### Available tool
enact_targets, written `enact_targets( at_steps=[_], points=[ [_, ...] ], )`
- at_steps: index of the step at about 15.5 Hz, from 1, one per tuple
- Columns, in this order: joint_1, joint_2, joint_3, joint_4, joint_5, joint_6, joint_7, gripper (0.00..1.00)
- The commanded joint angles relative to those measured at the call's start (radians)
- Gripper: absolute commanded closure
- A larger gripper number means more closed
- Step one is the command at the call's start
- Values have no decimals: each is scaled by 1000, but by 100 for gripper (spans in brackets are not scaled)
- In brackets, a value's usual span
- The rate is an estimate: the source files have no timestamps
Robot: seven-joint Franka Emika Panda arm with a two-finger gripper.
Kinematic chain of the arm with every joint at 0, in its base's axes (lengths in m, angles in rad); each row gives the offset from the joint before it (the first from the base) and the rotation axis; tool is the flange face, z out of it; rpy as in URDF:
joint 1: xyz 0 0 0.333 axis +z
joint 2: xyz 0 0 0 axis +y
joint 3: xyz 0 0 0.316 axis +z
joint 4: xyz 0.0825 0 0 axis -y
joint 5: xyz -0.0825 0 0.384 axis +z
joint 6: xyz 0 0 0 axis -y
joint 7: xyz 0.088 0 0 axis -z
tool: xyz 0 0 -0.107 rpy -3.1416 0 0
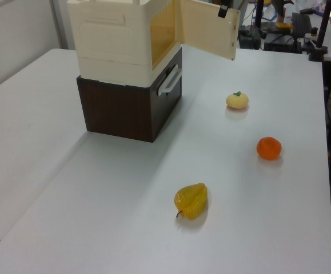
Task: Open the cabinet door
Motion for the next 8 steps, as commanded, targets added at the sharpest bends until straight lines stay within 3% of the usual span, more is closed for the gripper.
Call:
enact_targets(
  at_steps=[1,8],
  points=[
    [41,1,-2,10,13,-17,82,0],
    [69,1,22,17,-1,4,127,0]
  ],
)
